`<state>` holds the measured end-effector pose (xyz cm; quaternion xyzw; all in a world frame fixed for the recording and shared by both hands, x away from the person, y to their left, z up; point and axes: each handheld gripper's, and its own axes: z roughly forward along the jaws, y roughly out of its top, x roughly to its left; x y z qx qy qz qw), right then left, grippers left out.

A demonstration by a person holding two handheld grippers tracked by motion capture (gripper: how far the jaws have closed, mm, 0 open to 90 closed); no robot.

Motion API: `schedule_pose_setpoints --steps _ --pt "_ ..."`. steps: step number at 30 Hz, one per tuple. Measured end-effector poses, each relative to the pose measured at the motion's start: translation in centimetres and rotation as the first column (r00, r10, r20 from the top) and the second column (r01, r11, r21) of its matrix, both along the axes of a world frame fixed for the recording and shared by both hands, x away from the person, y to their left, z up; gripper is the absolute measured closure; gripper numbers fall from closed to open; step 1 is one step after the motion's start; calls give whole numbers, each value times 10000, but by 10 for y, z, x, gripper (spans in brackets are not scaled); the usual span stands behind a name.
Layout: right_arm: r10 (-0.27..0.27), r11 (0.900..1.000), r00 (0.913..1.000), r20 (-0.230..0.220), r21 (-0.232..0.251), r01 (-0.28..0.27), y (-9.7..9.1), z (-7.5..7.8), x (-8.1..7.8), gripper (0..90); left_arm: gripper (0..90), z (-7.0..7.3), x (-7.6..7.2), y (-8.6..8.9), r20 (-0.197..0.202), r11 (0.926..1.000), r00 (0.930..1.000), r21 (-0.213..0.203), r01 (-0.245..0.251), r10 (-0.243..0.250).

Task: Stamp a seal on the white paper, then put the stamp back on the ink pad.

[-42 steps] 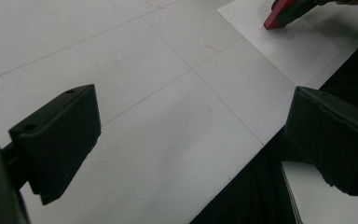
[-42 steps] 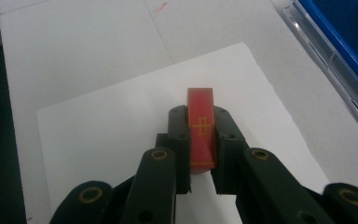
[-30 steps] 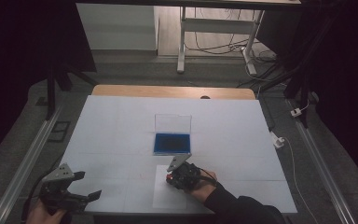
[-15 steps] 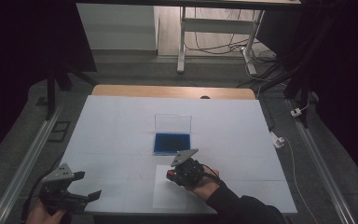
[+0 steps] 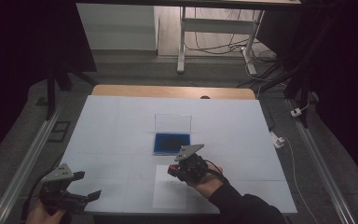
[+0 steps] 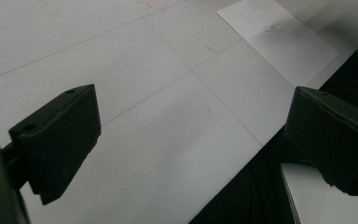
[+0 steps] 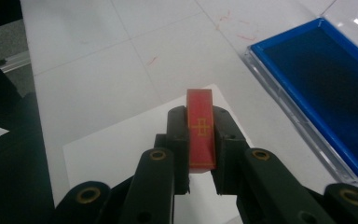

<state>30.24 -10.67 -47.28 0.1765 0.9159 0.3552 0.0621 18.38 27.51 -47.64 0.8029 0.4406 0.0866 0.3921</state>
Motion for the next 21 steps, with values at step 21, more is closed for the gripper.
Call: schedule_pose_setpoints --steps 21 --pt "-260 9994 9996 84 234 258 -4 9 6 793 39 0 0 0 -6 10000 10000 18 14 -14"
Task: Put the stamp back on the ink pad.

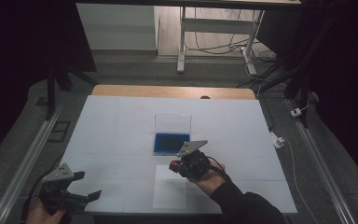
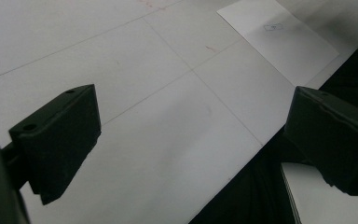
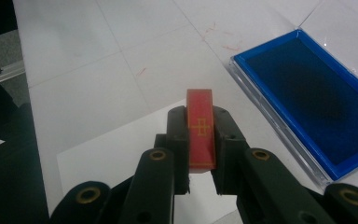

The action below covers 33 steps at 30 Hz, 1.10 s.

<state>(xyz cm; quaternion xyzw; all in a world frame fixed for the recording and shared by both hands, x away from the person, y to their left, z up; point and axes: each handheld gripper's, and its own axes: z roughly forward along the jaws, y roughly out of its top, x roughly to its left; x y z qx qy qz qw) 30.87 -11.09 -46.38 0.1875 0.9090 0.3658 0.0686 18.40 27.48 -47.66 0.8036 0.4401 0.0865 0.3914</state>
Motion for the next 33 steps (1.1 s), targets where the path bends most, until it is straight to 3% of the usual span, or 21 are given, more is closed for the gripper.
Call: schedule_pose_setpoints --steps 7,16,33 --pt "-115 9998 9999 -116 153 117 -1 3 6 793 39 0 0 0 -4 10000 10000 -3 -11 11" --pt "-227 9992 9997 96 324 224 -1 9 14 793 39 0 -1 1 -7 10000 10000 -17 -40 40" --pt "-719 9967 9971 253 400 709 4 15 42 793 39 0 0 0 -35 10000 10000 14 -45 45"
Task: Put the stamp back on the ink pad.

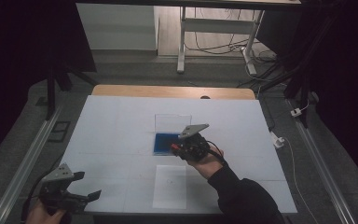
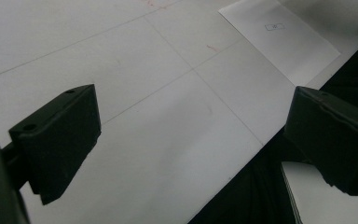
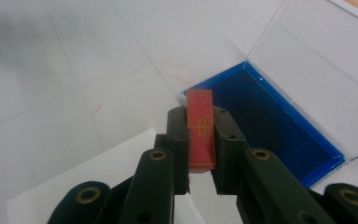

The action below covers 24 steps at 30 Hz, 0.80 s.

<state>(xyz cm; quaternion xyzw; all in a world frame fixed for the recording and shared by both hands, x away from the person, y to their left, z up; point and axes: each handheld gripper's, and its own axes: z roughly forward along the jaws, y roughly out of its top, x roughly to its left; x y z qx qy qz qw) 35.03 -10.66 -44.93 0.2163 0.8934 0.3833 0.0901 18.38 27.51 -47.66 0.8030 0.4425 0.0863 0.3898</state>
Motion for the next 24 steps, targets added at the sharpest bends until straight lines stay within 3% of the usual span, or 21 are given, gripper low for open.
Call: schedule_pose_setpoints --steps 10,24 --pt "-333 9991 9993 188 -271 338 9 -3 23 793 39 0 0 0 -12 10000 10000 -30 -3 3" --pt "-860 9910 9962 118 -1019 868 25 -32 60 793 39 0 0 1 5 10000 10000 -30 4 -4"
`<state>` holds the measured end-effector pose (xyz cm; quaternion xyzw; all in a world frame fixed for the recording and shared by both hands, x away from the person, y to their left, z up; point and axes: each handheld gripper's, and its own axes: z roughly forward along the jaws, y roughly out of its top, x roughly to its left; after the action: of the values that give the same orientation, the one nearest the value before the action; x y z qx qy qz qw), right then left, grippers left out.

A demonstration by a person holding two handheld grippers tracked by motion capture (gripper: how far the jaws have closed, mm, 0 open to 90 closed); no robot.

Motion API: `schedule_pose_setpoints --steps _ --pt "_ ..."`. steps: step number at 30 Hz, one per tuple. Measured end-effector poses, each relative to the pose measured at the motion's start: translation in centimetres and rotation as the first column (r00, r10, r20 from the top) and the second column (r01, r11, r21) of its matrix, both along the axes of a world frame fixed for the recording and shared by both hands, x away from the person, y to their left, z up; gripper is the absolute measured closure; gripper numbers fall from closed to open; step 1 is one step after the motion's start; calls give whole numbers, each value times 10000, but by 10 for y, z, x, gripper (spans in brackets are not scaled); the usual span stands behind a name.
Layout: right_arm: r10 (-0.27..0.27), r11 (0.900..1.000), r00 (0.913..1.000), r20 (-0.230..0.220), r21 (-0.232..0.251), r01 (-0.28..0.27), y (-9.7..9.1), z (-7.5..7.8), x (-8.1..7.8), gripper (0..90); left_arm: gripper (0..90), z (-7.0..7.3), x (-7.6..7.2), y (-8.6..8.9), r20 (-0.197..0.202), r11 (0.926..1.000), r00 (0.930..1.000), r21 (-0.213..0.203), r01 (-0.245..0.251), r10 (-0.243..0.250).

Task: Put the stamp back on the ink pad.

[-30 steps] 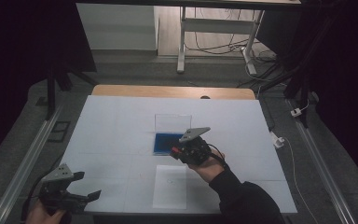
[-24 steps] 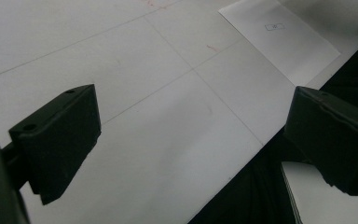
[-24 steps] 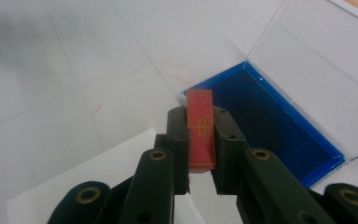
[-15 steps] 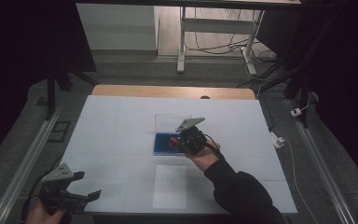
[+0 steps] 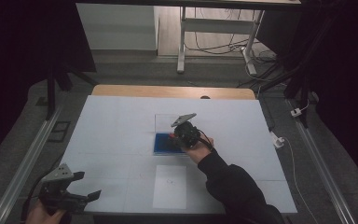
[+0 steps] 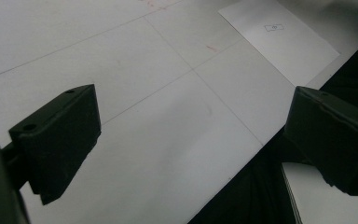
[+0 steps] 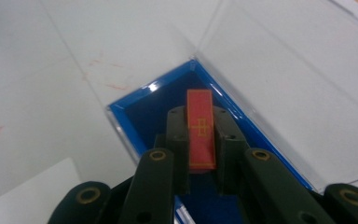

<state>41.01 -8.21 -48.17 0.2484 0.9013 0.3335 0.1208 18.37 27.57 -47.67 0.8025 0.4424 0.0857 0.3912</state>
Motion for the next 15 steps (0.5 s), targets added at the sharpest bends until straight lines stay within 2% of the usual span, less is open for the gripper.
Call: schedule_pose_setpoints --steps 9,15 --pt "-76 9998 9998 -191 -178 73 3 -16 10 793 39 0 0 0 12 10000 10000 -12 -1 1" --pt "-79 9998 9998 -188 -191 76 4 -18 11 788 39 0 0 0 18 10000 10000 -20 -5 5"
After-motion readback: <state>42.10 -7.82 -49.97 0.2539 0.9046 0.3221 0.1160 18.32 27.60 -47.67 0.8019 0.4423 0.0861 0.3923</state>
